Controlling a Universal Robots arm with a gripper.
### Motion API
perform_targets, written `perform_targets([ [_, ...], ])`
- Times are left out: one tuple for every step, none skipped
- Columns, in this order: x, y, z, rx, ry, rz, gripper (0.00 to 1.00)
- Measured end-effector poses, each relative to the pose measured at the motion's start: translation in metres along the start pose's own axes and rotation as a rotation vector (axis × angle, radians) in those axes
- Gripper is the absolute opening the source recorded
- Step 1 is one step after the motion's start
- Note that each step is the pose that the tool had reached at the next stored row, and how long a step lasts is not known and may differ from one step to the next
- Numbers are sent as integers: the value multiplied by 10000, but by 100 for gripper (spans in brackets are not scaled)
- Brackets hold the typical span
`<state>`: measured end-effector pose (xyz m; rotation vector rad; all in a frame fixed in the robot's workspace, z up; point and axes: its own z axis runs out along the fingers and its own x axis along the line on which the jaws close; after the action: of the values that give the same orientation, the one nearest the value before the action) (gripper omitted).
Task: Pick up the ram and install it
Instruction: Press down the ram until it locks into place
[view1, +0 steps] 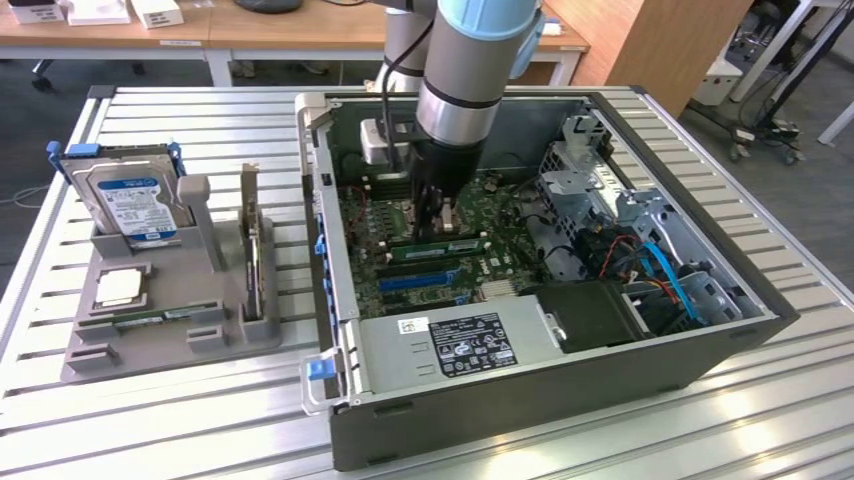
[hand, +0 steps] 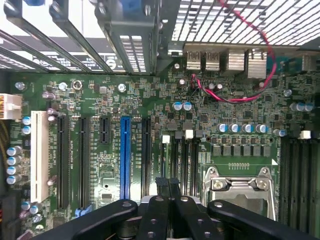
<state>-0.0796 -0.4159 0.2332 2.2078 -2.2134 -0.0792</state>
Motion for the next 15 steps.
perform_targets([
  [-1,1,-23,0,1,0,10],
  [-1,2,-47,0,0,0,10],
  [-2,3,-70,0,0,1,10],
  [-3,4,-94,0,0,1,10],
  [-3,6,-119,0,0,1,10],
  [-4,7,-143,0,1,1,10],
  [-5,8,-170,0,0,1,10],
  [-5,9,-194,0,1,1,10],
  [-6,10,-216,0,1,1,10],
  [-6,11,-237,0,1,1,10],
  [-7,12,-258,0,1,1,10],
  [-7,13,-277,0,0,1,10],
  [-8,14,-292,-1,1,1,10],
  [-8,14,-297,1,-1,0,10],
  [-8,14,-297,1,-1,0,10],
])
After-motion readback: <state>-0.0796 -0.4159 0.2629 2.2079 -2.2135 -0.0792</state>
